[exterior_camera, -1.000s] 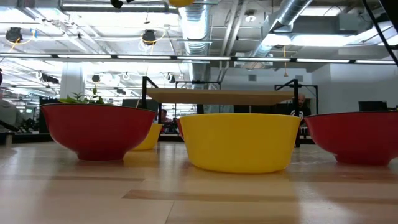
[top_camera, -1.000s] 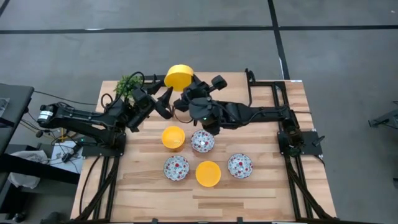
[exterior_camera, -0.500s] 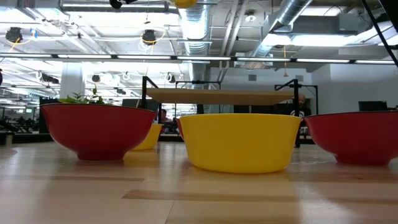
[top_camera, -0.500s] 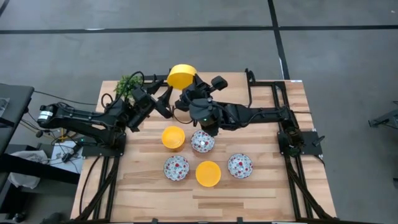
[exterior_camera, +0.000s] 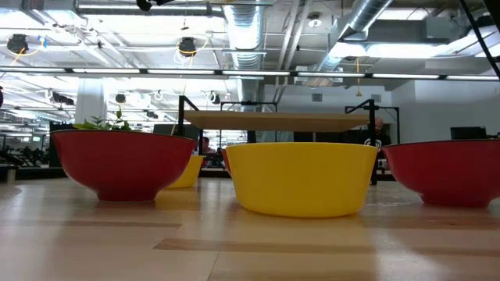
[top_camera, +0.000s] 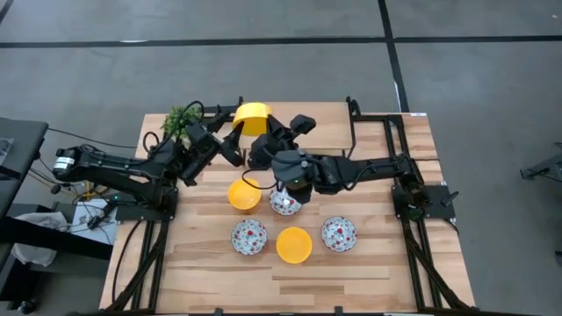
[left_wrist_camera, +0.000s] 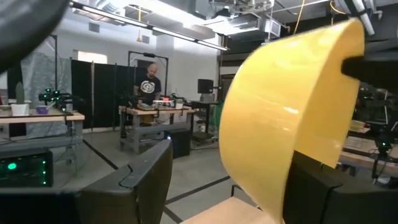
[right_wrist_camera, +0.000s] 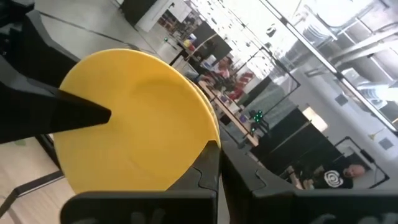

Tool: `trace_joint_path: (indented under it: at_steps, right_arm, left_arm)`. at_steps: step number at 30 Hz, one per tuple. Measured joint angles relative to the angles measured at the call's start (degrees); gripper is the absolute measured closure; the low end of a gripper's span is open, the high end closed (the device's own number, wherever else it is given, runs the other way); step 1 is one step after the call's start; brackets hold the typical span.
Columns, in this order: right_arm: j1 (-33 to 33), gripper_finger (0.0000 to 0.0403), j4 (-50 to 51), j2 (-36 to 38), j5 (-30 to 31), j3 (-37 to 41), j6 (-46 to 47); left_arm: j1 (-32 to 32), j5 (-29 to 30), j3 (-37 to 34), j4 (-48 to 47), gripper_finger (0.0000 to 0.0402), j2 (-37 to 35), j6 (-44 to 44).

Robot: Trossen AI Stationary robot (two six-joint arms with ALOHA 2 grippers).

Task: Pick & Place Mini bowls
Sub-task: Put the top right yellow bowl on the shelf

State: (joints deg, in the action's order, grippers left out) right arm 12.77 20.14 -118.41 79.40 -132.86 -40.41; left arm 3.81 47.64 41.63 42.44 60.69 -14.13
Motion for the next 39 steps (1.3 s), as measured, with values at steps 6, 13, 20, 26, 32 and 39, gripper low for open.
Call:
trace_joint_path:
  at_steps: [6,13,20,26,32,39]
  right_arm:
    - [0.27,0.0403,-0.98,0.00,-0.16,0.00,-2.08]
    - [0.45,0.0403,-1.26,0.00,-2.90,0.00,-1.32]
    - [0.77,0.0402,-0.54,-0.07,-3.57,0.07,-1.61]
    - [0.99,0.0371,-0.91,-0.09,-4.36,0.07,-1.61]
    - [2.05,0.0299,-1.40,-0.09,-4.42,0.07,-1.61]
    - [4.69,0.0214,0.31,0.22,-3.23,-0.08,-4.42]
  left_arm:
    - [-0.02,0.00,0.00,-0.05,0.0189,0.00,1.36]
    - [-0.04,-0.77,0.00,-0.20,0.0310,0.13,1.53]
    - [-0.28,-1.07,0.00,-0.24,0.0391,0.13,1.85]
    - [-0.97,-1.58,0.00,-0.38,0.0397,0.11,3.19]
    - [-2.20,-2.56,0.00,-0.64,0.0398,0.13,5.00]
    - [-4.06,0.69,-0.13,-3.68,0.0399,0.20,5.21]
